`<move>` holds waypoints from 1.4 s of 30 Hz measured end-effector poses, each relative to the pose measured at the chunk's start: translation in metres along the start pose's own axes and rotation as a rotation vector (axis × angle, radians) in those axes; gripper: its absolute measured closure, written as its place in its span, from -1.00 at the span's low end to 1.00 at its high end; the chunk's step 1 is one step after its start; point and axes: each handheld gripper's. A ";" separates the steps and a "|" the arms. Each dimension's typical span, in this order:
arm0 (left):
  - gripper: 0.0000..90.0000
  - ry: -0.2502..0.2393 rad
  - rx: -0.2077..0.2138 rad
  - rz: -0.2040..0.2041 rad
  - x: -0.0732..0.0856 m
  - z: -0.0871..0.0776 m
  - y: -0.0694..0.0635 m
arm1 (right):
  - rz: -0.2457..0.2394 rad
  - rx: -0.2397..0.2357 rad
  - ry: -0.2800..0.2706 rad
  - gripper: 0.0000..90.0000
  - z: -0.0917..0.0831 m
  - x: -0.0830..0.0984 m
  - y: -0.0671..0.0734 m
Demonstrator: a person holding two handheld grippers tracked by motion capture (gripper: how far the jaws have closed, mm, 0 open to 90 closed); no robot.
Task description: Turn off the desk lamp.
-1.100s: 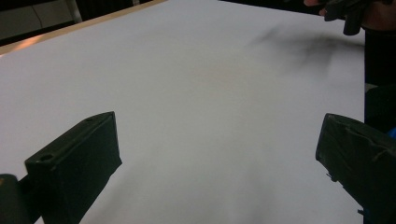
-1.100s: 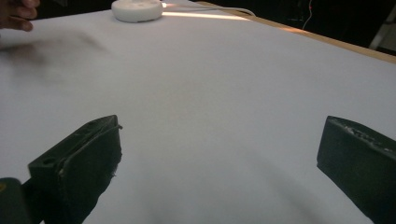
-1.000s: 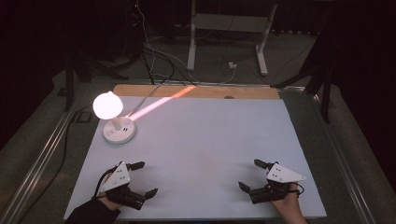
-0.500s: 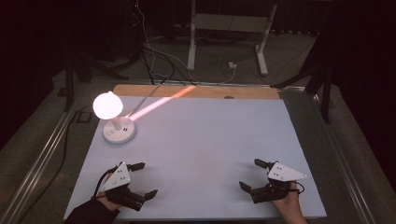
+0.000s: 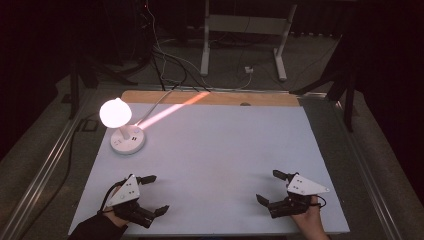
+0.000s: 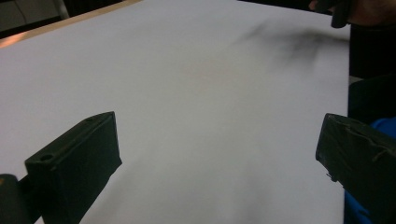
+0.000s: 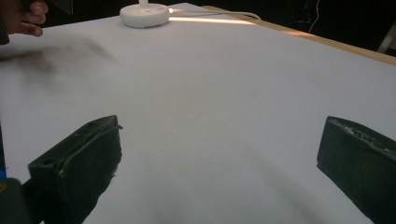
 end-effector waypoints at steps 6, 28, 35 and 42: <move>-0.99 -0.017 0.004 -0.002 -0.008 -0.003 -0.001 | -0.005 0.003 -0.005 -1.00 -0.001 0.000 0.001; -0.99 -0.022 -0.072 -0.029 -0.032 0.000 0.012 | -0.002 0.007 -0.005 -1.00 0.000 0.000 0.000; -0.99 -0.052 -0.113 -0.040 -0.039 0.000 0.018 | 0.001 0.006 -0.006 -1.00 0.000 0.000 0.000; -0.99 -0.055 -0.161 -0.054 -0.045 -0.001 0.027 | 0.004 0.003 -0.003 -1.00 0.000 0.000 0.000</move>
Point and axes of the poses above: each handheld gripper's, and its own axes: z roughly forward along the jaws, x roughly out of its underside, y roughly to its left, and after that the axes turned 2 degrees about y, right-handed
